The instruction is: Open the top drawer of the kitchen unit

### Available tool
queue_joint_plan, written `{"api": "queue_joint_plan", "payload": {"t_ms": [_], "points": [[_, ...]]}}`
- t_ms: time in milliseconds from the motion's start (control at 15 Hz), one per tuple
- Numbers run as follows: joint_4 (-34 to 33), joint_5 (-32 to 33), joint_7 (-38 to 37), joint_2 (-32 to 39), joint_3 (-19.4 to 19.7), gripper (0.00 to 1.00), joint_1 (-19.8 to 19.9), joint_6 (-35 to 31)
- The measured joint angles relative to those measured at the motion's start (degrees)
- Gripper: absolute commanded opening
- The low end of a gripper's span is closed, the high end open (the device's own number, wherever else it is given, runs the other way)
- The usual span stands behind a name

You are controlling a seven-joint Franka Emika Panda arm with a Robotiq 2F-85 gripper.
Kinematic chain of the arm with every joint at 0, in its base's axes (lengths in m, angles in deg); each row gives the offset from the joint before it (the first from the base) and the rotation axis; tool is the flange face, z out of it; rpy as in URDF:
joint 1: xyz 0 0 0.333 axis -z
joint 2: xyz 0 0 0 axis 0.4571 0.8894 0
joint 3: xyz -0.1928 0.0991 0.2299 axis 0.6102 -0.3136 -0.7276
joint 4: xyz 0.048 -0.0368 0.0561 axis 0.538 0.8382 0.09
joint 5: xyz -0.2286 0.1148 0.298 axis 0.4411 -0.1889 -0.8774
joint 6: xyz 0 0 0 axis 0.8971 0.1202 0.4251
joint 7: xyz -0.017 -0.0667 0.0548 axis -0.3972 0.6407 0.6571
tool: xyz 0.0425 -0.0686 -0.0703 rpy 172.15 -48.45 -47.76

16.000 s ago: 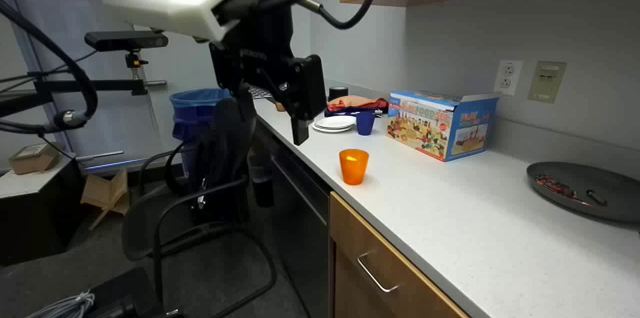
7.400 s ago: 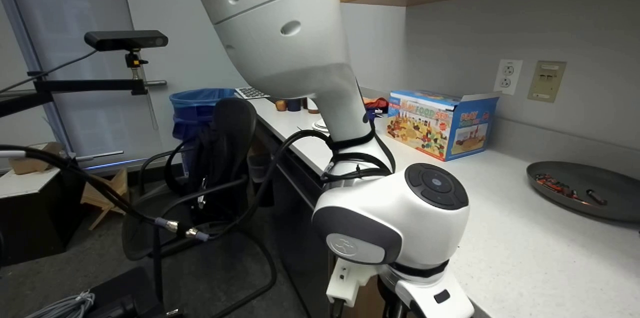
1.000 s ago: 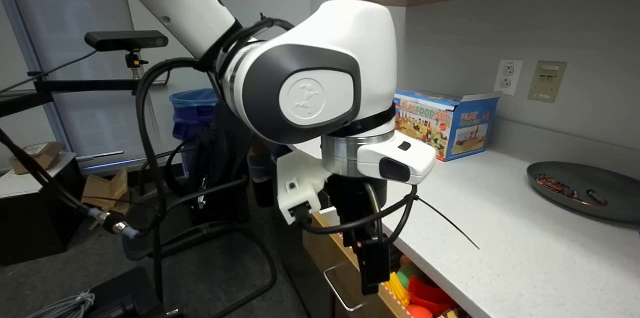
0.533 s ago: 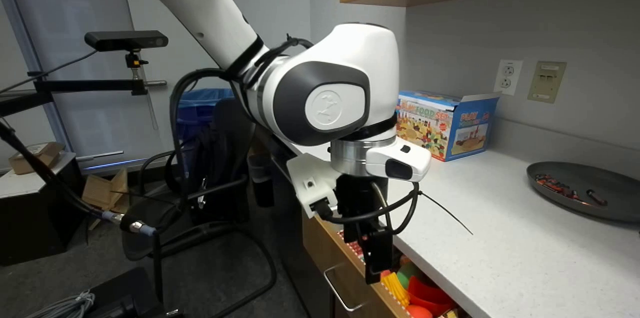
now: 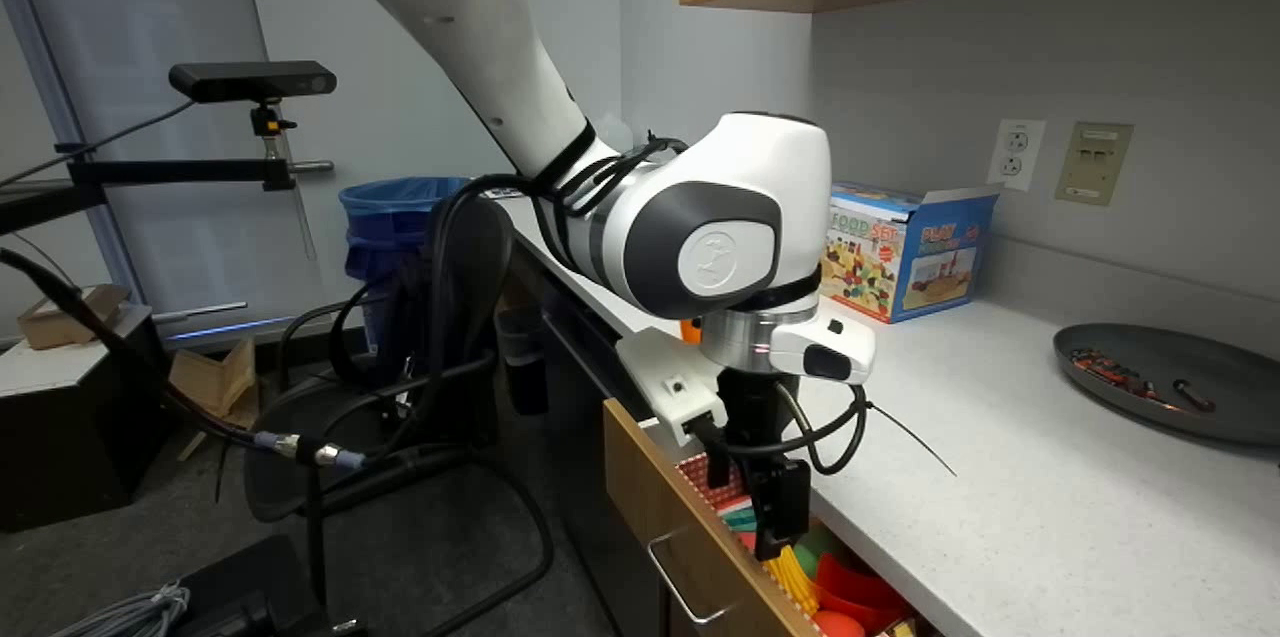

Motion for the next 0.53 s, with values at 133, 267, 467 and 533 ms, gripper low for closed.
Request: {"api": "queue_joint_plan", "payload": {"t_ms": [133,267,467,533], "points": [[-1.6,-0.06,0.31,2.13,-0.41,1.0,-0.03,-0.05],[-2.87,-0.43,0.98,3.84,-0.63,1.0,-0.03,-0.24],[-3.83,-2.82,3.72,5.78,-0.84,1.0,0.14,-0.88],[-4.0,-3.83,4.81,6.15,-0.9,1.0,0.29,-1.18]]}}
